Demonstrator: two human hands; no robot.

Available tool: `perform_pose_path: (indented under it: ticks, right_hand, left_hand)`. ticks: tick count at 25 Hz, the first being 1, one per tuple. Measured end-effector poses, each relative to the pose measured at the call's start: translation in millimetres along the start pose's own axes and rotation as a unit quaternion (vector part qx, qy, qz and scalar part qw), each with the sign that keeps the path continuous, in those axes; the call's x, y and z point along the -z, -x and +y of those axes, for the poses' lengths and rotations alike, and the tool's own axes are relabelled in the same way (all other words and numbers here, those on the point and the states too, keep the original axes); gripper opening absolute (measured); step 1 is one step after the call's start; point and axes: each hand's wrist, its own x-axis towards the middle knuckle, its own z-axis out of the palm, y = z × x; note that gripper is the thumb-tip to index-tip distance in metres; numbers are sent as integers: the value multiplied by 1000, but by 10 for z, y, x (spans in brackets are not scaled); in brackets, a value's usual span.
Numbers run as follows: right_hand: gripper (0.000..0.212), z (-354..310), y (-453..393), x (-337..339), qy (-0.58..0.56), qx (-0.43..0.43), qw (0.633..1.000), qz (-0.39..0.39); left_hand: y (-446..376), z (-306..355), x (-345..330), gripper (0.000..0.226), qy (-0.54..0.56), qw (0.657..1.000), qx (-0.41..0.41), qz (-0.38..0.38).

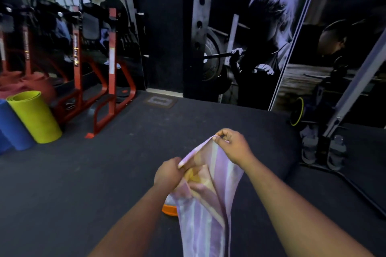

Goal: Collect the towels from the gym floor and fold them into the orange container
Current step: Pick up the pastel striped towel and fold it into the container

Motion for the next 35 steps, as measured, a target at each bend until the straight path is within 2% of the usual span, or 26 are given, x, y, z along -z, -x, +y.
perform_pose_path:
  ticks: [3,7,10,12,14,15,17,18,19,21,23,25,27,28,31,35]
  right_hand:
    - [15,33,-241,-35,69,-64,991,95]
    - [23,21,-282,-168,232,-149,954,118]
    - [30,-27,-300,-366,303,-181,927,124]
    - [29,-91,-326,-461,305,-193,922,140]
    - [23,-191,-360,-622,266,-165,942,123]
    - [28,-279,-377,-718,238,-134,959,81]
    - [58,-492,-398,-947,214,-83,972,-44]
    - [65,-583,-394,-1056,230,-73,966,-93]
    - [59,-624,-403,-1149,247,-61,960,-120]
    - [28,-586,-439,-1239,271,-40,954,-120]
    - [15,-478,-460,-1168,248,-45,964,-91]
    - [12,-322,-495,-1021,219,-77,971,-56]
    - [16,-169,-489,-880,179,-124,976,-8]
    - [18,-87,-492,-823,158,-145,977,23]
    - [24,92,-515,-659,123,-212,966,80]
    - [35,129,-527,-550,20,-275,950,147]
  left_hand:
    - [-411,-453,289,11,34,998,48,11]
    - [-902,-980,671,17,133,988,65,32]
    - [-1155,-1191,838,19,288,953,87,39]
    - [-1239,-1205,903,11,343,933,101,45]
    - [-1261,-1091,977,29,289,957,26,13]
    - [-1231,-953,1001,37,258,966,-28,-20]
    - [-1127,-618,1044,50,238,959,-121,-94]
    - [-1088,-487,1048,55,236,952,-152,-125]
    - [-1055,-383,1057,56,233,946,-171,-146]
    - [-1052,-353,1061,50,200,949,-195,-145]
    - [-1088,-523,1056,44,83,968,-207,-112]
    - [-1116,-844,1031,36,-96,974,-178,-98]
    - [-1088,-1216,993,24,-173,975,-110,-83]
    - [-1075,-1403,973,22,-154,982,-69,-80]
    - [-1008,-1705,981,24,-1,999,35,-41]
    - [-945,-1607,857,18,160,984,75,-2]
